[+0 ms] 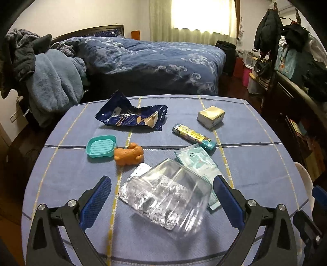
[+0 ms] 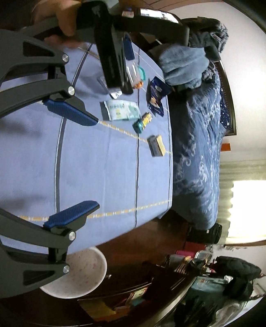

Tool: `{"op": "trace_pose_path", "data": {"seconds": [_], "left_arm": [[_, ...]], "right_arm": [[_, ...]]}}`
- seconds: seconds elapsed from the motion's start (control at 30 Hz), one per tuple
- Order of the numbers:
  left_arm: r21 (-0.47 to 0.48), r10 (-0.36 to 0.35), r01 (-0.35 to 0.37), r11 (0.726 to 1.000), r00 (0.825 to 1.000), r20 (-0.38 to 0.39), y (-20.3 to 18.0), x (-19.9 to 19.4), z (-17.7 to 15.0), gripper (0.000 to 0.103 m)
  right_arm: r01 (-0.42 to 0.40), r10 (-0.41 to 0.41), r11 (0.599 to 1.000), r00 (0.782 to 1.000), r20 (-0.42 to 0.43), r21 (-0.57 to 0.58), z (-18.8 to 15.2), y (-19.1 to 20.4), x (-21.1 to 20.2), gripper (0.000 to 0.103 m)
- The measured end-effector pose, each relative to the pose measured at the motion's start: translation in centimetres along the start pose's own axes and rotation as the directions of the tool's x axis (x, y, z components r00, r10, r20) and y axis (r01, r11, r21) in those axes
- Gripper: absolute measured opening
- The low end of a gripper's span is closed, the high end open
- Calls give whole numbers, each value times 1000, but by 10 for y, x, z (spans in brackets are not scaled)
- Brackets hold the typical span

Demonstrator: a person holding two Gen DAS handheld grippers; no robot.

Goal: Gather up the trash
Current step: 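Grasp the clear plastic tray with left tool while right tool grasps wipes packet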

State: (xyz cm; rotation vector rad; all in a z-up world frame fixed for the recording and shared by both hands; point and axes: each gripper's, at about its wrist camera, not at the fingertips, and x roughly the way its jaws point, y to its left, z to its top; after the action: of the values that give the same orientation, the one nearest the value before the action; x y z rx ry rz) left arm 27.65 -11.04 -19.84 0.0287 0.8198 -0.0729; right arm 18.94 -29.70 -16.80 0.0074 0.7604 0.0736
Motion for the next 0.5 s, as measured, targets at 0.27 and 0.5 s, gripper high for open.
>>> {"op": "trace_pose_path", "data": {"seconds": [0.27,0.5], "left_arm": [[-81,-28,31,996,999,31,26,-1,0,62],[-169,13,-1,986,998,68,70,-23,-5,56]], "right_arm": [[-9,8,999,999,-37,-37,10,24,24,77],[-43,38,995,997,-61,-91,35,63,59,76]]}}
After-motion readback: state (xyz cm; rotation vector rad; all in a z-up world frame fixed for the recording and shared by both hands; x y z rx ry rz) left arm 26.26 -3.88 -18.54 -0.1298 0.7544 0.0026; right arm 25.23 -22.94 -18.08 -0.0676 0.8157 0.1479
